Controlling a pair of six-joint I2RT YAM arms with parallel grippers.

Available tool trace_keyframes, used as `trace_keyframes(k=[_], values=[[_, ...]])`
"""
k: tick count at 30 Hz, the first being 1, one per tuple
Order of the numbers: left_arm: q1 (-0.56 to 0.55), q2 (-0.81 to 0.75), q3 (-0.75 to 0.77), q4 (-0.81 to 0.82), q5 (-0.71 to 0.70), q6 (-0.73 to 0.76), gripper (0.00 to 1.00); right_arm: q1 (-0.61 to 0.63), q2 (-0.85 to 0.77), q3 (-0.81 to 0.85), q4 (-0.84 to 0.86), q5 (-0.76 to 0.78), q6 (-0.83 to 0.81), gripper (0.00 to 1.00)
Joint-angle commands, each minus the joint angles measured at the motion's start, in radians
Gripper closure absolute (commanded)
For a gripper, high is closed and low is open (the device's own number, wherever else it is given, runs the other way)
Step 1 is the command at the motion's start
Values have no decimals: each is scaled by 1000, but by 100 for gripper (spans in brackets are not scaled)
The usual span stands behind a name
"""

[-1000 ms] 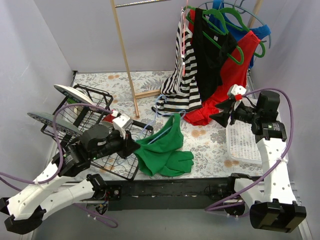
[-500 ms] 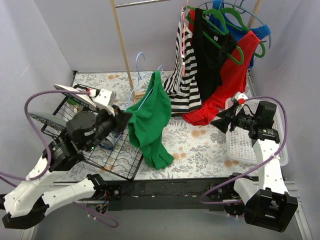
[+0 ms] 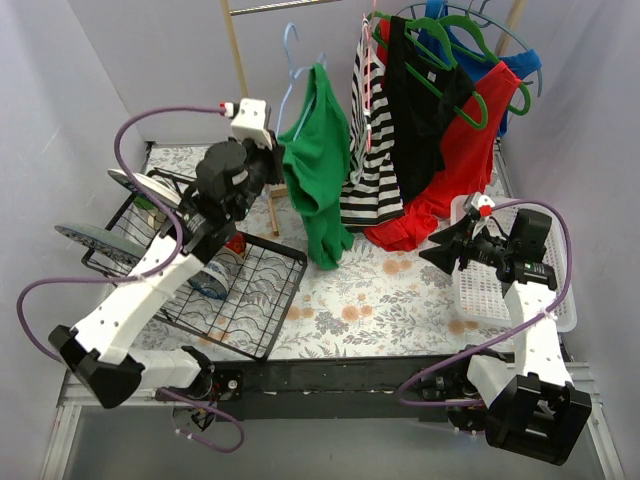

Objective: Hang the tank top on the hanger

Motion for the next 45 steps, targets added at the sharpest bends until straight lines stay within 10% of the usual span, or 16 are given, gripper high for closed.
trace_keyframes(k=[1, 45], values=[[71, 50, 126, 174, 107, -10, 100, -8, -36, -19, 31, -37, -6, 39], [230, 326, 160, 448, 259, -277, 100, -20, -22, -23, 11, -98, -19, 39]])
